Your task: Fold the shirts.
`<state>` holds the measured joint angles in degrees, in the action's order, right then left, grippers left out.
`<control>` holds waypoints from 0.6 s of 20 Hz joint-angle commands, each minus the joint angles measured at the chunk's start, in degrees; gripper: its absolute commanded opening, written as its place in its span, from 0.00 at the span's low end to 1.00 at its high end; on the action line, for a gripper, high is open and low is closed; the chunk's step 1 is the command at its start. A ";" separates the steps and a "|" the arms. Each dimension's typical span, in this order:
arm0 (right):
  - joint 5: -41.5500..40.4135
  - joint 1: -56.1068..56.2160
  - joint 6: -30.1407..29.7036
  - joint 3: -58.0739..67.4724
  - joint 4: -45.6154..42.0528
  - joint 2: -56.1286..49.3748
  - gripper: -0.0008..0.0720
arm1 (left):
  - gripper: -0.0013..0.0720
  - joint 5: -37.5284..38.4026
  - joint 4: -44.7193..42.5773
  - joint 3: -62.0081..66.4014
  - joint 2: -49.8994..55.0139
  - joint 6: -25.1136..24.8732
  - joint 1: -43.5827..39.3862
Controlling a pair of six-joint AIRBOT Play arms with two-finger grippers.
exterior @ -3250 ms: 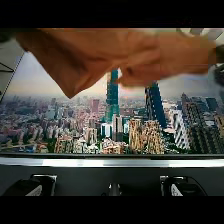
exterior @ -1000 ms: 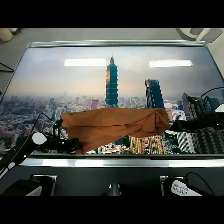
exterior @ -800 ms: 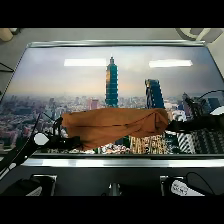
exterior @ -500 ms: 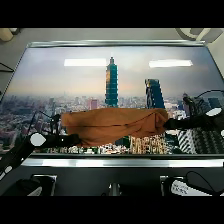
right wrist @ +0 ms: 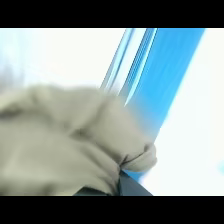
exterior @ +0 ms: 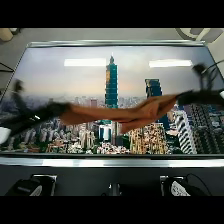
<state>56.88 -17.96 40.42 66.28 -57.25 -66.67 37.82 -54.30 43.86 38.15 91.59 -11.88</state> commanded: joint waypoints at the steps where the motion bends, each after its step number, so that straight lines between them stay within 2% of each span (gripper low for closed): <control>1: -16.76 0.31 -0.07 17.53 0.39 15.10 0.04 | 0.05 -14.82 -4.70 24.00 -6.54 -0.63 6.21; 3: -29.38 0.31 -1.49 24.98 -1.22 22.56 0.04 | 0.05 -15.72 -7.04 37.38 -6.54 -1.90 9.60; 5: -33.75 0.31 -1.40 28.68 -1.92 28.24 0.04 | 0.05 -10.23 -7.89 44.22 -6.60 -1.84 11.26; 7: -30.69 0.31 -0.33 29.00 -1.92 31.15 0.04 | 0.05 -5.86 -8.24 45.55 -7.04 -1.86 11.56; 12: -16.22 0.31 1.44 29.00 -5.03 29.83 0.04 | 0.05 -2.51 -15.19 45.33 -5.64 -1.62 11.56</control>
<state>33.98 -17.61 40.29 94.37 -59.81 -37.08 32.51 -65.19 87.68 31.81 89.91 -0.73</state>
